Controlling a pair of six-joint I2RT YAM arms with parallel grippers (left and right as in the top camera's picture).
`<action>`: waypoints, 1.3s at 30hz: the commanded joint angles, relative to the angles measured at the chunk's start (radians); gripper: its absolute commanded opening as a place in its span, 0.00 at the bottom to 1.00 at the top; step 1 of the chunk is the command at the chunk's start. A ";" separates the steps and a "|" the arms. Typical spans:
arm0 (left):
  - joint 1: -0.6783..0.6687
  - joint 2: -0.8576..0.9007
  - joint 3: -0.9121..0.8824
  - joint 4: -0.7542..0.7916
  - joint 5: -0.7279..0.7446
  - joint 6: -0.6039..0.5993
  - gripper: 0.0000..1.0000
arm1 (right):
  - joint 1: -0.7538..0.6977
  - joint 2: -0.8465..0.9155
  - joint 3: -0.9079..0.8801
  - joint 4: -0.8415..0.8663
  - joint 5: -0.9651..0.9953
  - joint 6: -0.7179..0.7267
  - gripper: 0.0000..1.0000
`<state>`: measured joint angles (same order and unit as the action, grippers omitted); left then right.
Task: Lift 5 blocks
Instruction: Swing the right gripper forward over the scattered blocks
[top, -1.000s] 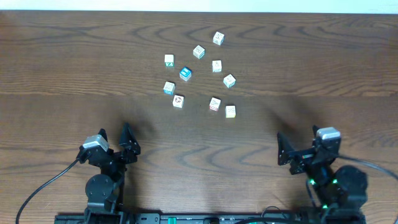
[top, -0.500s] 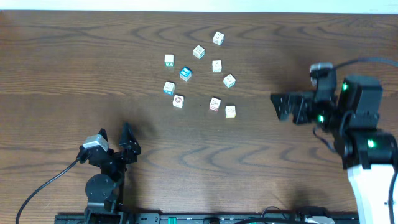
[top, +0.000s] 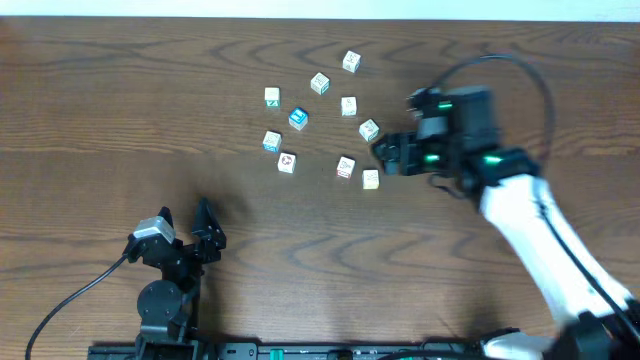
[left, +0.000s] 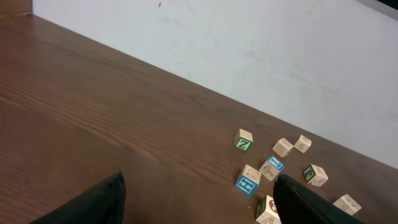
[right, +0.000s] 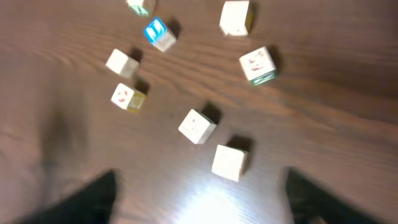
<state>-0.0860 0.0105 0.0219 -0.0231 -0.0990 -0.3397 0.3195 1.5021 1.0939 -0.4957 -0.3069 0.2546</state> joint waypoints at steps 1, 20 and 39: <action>0.005 -0.006 -0.018 -0.042 -0.005 0.009 0.77 | 0.098 0.053 0.013 0.060 0.219 0.112 0.56; 0.005 -0.006 -0.018 -0.042 -0.005 0.009 0.77 | 0.197 0.395 0.118 0.339 0.251 0.130 0.01; 0.005 -0.006 -0.018 -0.042 -0.005 0.009 0.76 | 0.212 0.567 0.222 0.207 0.250 0.149 0.01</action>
<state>-0.0860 0.0105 0.0219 -0.0231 -0.0990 -0.3397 0.5064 2.0708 1.3018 -0.2714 -0.0689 0.3912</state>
